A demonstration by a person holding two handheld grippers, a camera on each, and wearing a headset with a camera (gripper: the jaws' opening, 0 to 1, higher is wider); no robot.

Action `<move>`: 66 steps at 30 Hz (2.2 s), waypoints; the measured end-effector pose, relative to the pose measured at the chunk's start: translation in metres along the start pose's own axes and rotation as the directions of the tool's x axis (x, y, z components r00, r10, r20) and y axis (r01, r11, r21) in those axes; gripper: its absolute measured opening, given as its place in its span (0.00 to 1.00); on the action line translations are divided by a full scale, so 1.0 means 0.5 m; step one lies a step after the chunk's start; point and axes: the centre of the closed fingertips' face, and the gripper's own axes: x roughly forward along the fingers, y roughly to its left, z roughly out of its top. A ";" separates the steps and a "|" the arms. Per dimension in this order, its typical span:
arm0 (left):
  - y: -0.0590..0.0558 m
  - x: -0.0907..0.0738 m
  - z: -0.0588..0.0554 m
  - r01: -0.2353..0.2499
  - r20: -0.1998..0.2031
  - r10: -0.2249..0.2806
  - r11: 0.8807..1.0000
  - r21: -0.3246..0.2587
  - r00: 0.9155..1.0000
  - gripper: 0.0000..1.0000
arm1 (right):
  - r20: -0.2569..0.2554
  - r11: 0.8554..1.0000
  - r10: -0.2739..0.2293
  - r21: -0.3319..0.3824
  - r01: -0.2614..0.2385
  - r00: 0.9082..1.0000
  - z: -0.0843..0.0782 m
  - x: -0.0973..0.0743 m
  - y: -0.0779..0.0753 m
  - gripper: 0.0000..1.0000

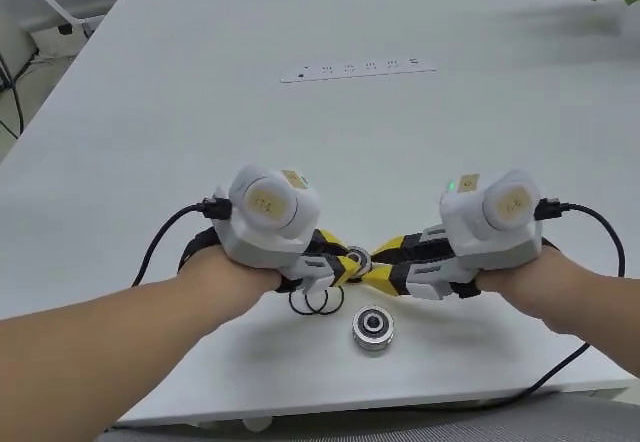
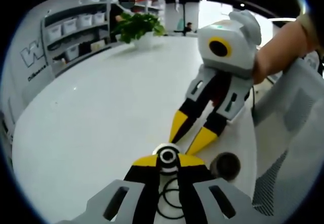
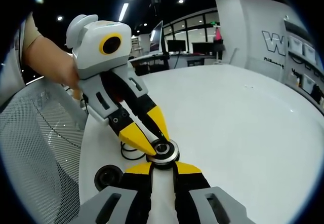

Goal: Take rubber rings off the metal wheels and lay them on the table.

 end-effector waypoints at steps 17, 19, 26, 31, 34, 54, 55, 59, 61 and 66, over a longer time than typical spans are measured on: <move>0.003 0.002 0.000 -0.006 -0.001 0.006 1.000 -0.006 1.000 0.13 | 0.006 0.998 -0.014 0.060 0.014 1.000 -0.006 -0.003 -0.011 0.00; 0.004 0.002 0.000 -0.007 0.000 0.007 1.000 -0.006 1.000 0.13 | 0.010 0.998 -0.014 0.060 0.014 1.000 -0.006 -0.003 -0.012 0.00; 0.005 0.003 0.001 -0.009 0.001 0.009 1.000 -0.006 1.000 0.13 | 0.004 1.000 -0.016 0.014 0.016 1.000 -0.006 -0.004 -0.008 0.02; 0.004 0.003 0.001 -0.007 0.001 0.007 1.000 -0.006 1.000 0.13 | 0.000 1.000 -0.029 0.001 0.029 1.000 -0.005 -0.005 -0.014 0.10; 0.004 0.003 0.001 -0.005 0.001 0.005 1.000 -0.007 1.000 0.13 | -0.001 1.000 -0.021 -0.002 0.021 1.000 -0.005 -0.004 -0.016 0.11; 0.004 0.002 0.001 -0.005 0.010 0.006 0.999 -0.041 1.000 0.12 | 0.010 0.995 0.025 0.093 -0.026 1.000 -0.007 -0.001 -0.007 0.07; 0.004 0.002 0.000 -0.006 0.009 0.006 0.999 -0.042 1.000 0.12 | 0.006 0.996 0.022 0.084 -0.022 1.000 -0.006 -0.001 -0.005 0.06; 0.004 0.002 0.000 -0.007 0.008 0.007 0.999 -0.042 1.000 0.12 | 0.000 0.997 0.017 0.074 -0.017 1.000 -0.008 -0.001 -0.009 0.05; 0.004 0.002 0.000 -0.008 0.007 0.008 0.999 -0.041 1.000 0.12 | 0.000 0.998 0.007 0.067 -0.007 1.000 -0.007 -0.002 -0.012 0.03; 0.003 0.002 0.000 -0.008 0.008 0.008 0.999 -0.041 1.000 0.12 | -0.017 0.999 -0.013 0.047 0.014 1.000 -0.011 -0.001 -0.016 0.00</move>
